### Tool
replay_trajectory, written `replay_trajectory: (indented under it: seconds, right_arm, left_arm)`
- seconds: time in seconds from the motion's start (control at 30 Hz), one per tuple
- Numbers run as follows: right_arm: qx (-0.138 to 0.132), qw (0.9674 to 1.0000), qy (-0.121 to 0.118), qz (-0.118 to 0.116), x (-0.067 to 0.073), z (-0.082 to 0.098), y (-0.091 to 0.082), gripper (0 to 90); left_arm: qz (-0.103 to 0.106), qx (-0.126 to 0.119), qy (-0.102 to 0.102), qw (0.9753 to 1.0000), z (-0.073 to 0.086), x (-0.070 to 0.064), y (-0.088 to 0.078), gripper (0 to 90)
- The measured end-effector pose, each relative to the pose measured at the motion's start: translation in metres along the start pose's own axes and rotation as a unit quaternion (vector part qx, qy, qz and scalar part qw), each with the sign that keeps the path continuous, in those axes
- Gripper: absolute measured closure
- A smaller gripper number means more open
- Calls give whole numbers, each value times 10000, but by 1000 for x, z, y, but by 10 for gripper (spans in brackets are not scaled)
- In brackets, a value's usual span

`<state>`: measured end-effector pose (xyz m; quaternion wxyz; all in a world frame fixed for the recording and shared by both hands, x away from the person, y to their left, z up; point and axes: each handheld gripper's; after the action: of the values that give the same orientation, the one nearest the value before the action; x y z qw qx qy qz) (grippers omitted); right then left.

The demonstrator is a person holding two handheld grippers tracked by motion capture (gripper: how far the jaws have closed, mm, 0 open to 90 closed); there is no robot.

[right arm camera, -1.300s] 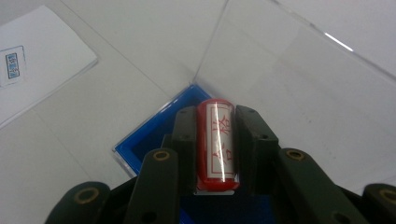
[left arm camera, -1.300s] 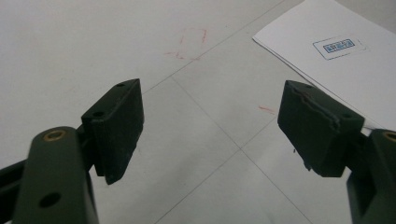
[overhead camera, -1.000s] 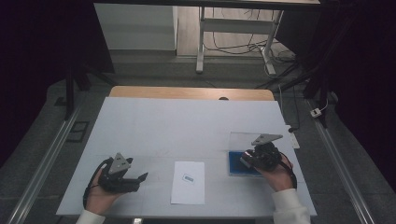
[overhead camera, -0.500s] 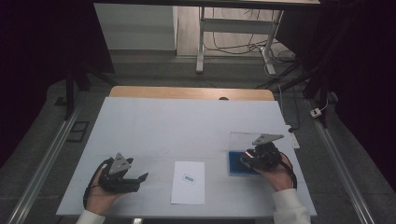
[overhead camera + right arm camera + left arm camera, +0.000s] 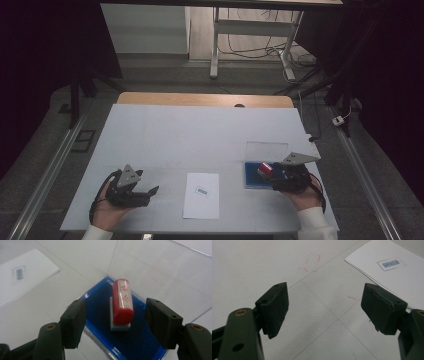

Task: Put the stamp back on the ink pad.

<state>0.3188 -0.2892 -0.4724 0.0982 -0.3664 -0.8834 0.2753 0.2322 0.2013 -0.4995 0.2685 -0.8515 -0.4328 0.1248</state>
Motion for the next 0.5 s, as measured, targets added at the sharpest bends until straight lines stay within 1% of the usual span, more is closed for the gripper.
replay_trajectory:
  seconds: [0.07, 0.1, 0.17, 0.23, 0.27, 0.4, 0.43, 0.47, 0.5]
  right_arm:
    - [-134, 9998, 86, -115, 0, 5, -5, 339]
    - [-160, 9997, 91, -146, 1, 8, -7, 339]
    - [-229, 9997, 48, -104, 2, 13, -10, 340]
    - [-285, 9995, 27, -113, 3, 19, -13, 341]
    - [-281, 9996, 10, -87, 4, 20, -15, 341]
    - [-423, 9990, -114, -101, 8, 27, -21, 351]
    - [-462, 9988, -116, -143, 9, 28, -22, 351]
    - [-473, 9987, -152, -86, 10, 30, -23, 352]
    - [-485, 9986, -169, -82, 10, 32, -24, 351]
  left_arm:
    - [15, -9, -24, 10000, 1, 0, 0, 230]
    - [21, -7, -35, 10000, 2, -1, -1, 230]
    - [20, -7, -43, 10000, 3, -1, -1, 229]
    - [35, -9, -58, 10000, 3, -1, -1, 229]
    - [27, -2, -57, 10000, 4, -2, -1, 229]
    - [32, 11, -67, 10000, 5, -3, -1, 229]
    - [35, 23, -64, 10000, 6, -3, -1, 228]
    - [35, 26, -76, 10000, 6, -3, -1, 228]
    - [26, 29, -77, 10000, 7, -4, -1, 228]
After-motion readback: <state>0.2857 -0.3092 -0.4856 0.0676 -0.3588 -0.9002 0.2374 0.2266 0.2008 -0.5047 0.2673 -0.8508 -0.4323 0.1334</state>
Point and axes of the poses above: each handheld gripper's, and its own axes: y roughly forward along the jaws, z roughly out of its underside, x roughly to its left, and after that the axes turned 8 degrees about -x, right-handed
